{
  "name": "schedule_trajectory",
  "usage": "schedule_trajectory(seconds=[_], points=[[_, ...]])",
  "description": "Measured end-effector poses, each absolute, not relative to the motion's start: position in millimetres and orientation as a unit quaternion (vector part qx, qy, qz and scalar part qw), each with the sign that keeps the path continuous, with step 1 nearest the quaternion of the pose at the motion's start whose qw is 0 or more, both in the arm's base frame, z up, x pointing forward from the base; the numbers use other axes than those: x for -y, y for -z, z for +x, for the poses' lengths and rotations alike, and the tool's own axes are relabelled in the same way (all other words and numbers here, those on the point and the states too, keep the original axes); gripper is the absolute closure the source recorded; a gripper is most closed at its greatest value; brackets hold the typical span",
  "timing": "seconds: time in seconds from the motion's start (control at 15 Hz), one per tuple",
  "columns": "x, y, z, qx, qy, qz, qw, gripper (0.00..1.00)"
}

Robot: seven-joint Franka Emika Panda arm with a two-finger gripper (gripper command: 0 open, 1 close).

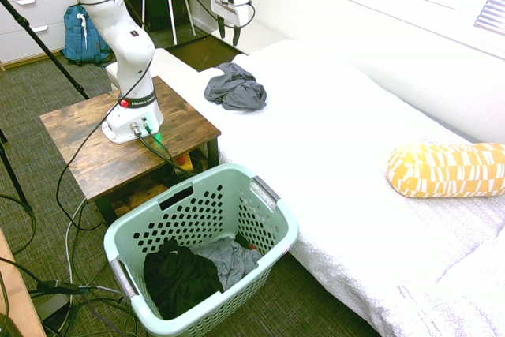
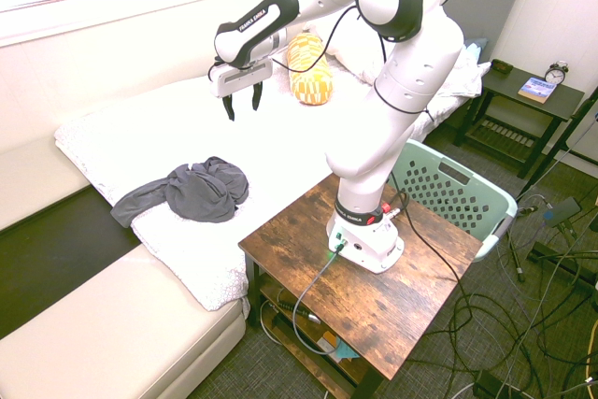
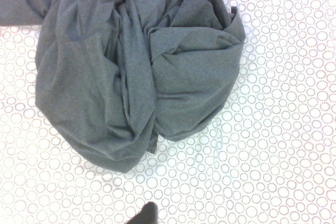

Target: Put my clothes in the laundry bag

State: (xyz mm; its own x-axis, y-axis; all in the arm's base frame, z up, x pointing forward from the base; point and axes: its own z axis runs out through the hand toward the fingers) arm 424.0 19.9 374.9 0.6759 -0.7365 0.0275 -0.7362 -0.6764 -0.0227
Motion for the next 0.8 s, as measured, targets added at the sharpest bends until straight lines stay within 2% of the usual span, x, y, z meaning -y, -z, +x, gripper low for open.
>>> schedule_trajectory(seconds=[0.2,0.4,0.6,0.8], points=[[-24,-376,431,-0.397,0.02,-0.918,0.008,0.0],[-67,-372,478,-0.364,0.03,-0.931,0.017,0.0],[-131,-325,524,-0.324,0.007,-0.946,0.013,0.0],[-160,-250,556,-0.315,-0.019,-0.949,-0.016,0.0]])
